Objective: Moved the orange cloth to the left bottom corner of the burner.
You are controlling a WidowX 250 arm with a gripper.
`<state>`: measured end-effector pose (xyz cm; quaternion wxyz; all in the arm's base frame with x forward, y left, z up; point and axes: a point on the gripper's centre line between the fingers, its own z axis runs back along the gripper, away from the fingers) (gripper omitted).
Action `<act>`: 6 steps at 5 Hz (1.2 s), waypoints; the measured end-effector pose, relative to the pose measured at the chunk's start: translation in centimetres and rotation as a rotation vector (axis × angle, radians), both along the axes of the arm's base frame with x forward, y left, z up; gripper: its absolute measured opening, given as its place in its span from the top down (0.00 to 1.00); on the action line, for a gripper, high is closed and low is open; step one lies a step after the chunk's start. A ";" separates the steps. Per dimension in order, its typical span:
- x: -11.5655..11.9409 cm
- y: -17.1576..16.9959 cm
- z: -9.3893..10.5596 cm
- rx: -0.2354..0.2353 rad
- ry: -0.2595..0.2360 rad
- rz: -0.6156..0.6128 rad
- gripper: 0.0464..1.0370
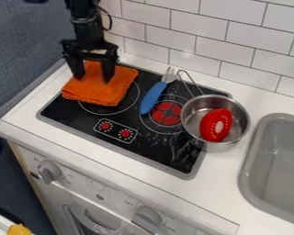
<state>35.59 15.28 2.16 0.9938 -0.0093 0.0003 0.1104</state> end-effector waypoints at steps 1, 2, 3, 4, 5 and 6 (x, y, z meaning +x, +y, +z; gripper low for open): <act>2.1 -1.3 -0.6 0.002 -0.006 -0.052 0.04; 3.0 -2.6 -0.6 0.034 -0.010 -0.101 0.04; 1.9 -2.8 -1.1 0.056 -0.012 -0.135 0.04; -0.6 -2.9 -0.9 0.076 -0.003 -0.205 0.04; -3.6 -1.8 -0.8 0.064 0.013 -0.281 0.04; -6.7 -0.7 -0.5 0.026 0.017 -0.317 0.04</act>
